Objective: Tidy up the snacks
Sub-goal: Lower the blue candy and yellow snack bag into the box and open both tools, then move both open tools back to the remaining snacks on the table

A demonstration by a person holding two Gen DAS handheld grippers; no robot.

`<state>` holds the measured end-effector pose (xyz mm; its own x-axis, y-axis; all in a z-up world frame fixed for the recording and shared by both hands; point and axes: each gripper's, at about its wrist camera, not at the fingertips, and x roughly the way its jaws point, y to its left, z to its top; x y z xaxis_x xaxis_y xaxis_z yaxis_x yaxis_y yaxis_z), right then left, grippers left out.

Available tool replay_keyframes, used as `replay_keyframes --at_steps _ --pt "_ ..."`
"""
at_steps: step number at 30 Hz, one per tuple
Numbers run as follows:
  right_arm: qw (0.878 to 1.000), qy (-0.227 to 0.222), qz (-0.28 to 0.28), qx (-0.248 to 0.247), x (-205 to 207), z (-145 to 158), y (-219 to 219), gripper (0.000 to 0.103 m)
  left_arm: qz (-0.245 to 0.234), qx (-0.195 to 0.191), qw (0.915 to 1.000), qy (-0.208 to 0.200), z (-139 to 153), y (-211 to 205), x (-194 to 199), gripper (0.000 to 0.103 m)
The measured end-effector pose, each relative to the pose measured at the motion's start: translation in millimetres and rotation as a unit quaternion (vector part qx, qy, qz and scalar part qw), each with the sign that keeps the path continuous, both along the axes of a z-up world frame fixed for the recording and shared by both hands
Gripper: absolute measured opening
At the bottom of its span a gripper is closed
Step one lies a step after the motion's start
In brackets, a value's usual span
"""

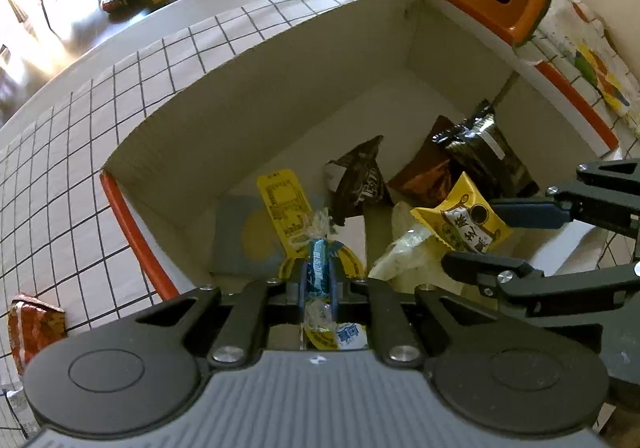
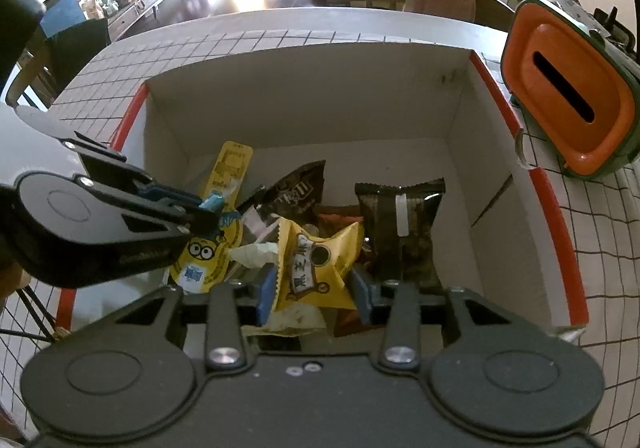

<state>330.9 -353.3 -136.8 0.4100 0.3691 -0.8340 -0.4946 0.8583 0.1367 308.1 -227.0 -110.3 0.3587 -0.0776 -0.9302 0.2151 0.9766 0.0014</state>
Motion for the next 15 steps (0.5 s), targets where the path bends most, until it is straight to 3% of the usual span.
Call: replay_keyframes --at_steps 7,11,13,15 --pt "1.000 -0.002 -0.008 0.007 -4 5 -2 0.049 0.001 -0.016 0.9998 -0.012 7 6 -7 0.011" --pt "1.000 -0.020 -0.007 0.011 -13 17 -2 0.059 0.000 -0.032 0.9992 -0.026 20 12 -17 0.013" --pt "0.999 -0.029 -0.008 0.010 -17 23 -1 0.066 -0.002 -0.043 0.9985 -0.036 27 15 -23 0.020" --pt "0.999 -0.040 -0.011 0.014 -22 31 -2 0.067 -0.001 -0.051 0.9977 -0.045 34 18 -26 0.027"
